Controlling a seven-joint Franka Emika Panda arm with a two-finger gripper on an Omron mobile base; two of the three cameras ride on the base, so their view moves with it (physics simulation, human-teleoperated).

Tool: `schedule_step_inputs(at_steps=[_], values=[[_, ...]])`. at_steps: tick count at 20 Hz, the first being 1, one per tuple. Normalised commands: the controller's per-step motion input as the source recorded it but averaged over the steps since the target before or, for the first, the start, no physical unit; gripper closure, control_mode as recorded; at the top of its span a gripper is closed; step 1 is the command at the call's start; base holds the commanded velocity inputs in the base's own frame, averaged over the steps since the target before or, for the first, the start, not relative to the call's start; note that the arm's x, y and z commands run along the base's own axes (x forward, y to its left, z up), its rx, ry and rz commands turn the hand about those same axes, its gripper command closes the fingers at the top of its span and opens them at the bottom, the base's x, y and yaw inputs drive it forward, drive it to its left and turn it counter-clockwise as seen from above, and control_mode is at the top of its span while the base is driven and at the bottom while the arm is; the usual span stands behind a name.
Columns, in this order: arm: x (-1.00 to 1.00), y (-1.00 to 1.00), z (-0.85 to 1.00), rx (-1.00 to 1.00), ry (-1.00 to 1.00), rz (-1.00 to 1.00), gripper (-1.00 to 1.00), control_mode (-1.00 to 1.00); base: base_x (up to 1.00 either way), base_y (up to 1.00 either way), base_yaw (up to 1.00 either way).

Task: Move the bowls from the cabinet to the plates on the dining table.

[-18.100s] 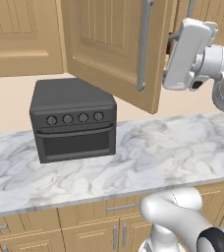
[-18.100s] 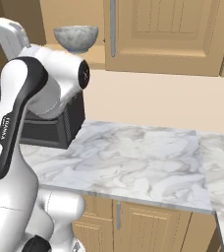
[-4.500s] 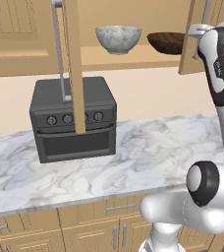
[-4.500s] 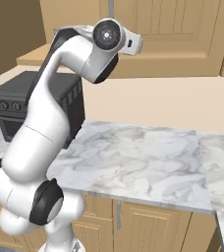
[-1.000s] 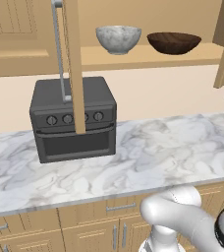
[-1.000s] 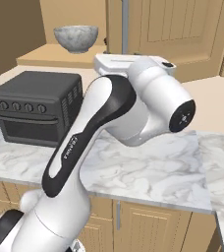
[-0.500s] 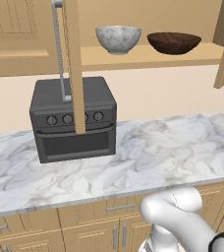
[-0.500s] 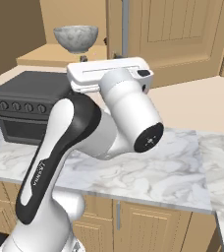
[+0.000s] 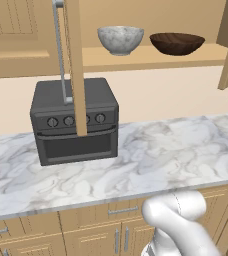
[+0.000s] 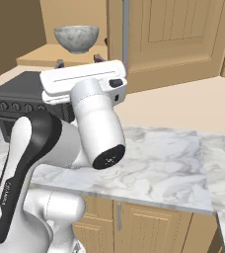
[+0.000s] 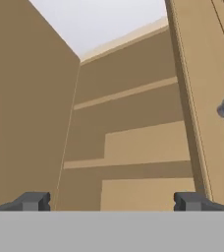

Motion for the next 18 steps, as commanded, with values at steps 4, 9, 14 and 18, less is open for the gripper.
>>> schedule_step_inputs(at_steps=[4, 9, 14, 18], values=[[-0.01, 0.33, -0.07, -0.01, -0.1, -0.14, -1.0, -1.0, 0.0, 0.0, 0.0], [0.08, 0.3, -0.03, -0.02, -0.08, -0.15, -1.0, -1.0, 0.0, 0.0, 0.0], [0.18, 0.2, -0.17, -0.03, -0.01, -0.2, -1.0, -1.0, 0.0, 0.0, 0.0], [0.23, 0.2, -0.18, -0.03, 0.0, -0.19, -1.0, -1.0, 0.0, 0.0, 0.0]])
